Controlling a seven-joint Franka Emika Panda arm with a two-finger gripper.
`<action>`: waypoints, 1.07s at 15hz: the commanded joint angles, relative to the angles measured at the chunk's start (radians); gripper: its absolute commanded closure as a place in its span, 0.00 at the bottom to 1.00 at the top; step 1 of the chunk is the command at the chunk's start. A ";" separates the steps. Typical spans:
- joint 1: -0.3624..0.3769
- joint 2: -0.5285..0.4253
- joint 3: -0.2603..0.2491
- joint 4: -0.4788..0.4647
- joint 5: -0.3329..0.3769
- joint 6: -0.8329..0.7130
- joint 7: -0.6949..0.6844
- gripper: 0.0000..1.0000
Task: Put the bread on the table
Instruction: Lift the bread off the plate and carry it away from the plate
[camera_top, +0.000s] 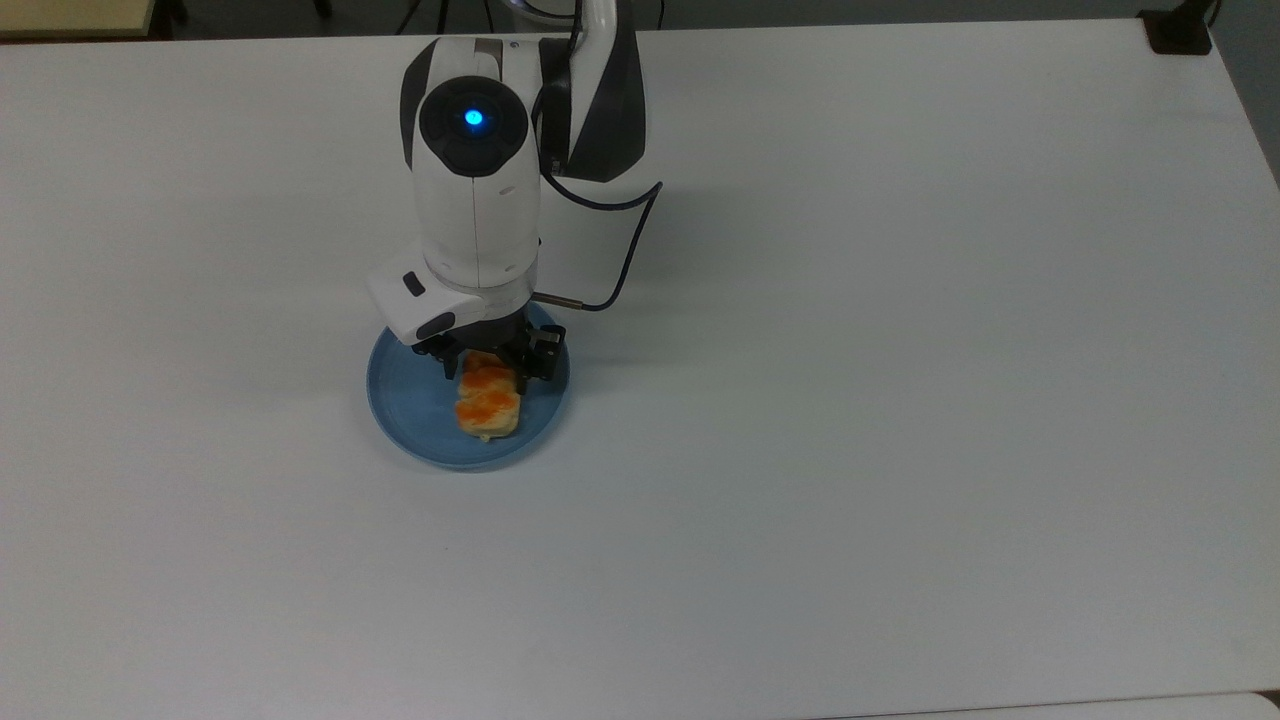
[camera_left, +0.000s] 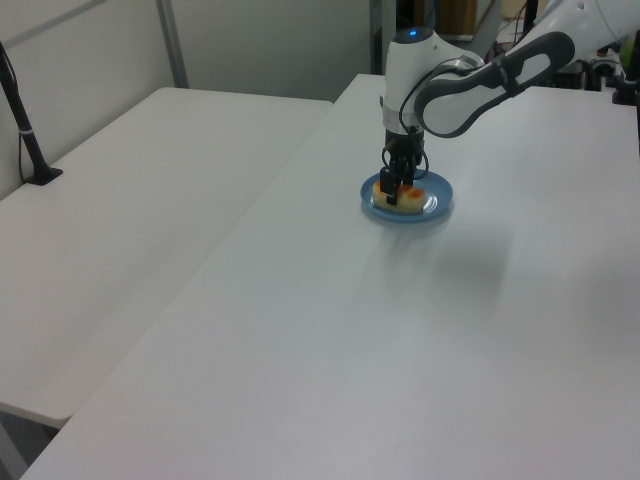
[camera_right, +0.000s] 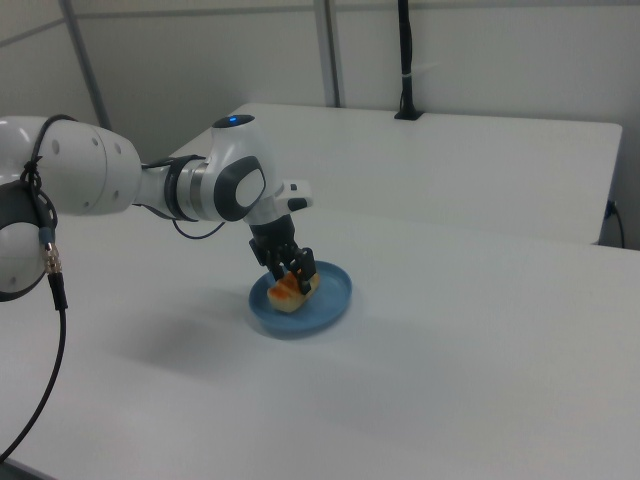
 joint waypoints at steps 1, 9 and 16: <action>0.019 -0.024 -0.017 -0.033 -0.022 0.017 -0.011 0.66; -0.023 -0.238 -0.144 -0.100 0.028 -0.224 -0.361 0.66; -0.041 -0.256 -0.446 -0.284 0.013 -0.142 -0.748 0.61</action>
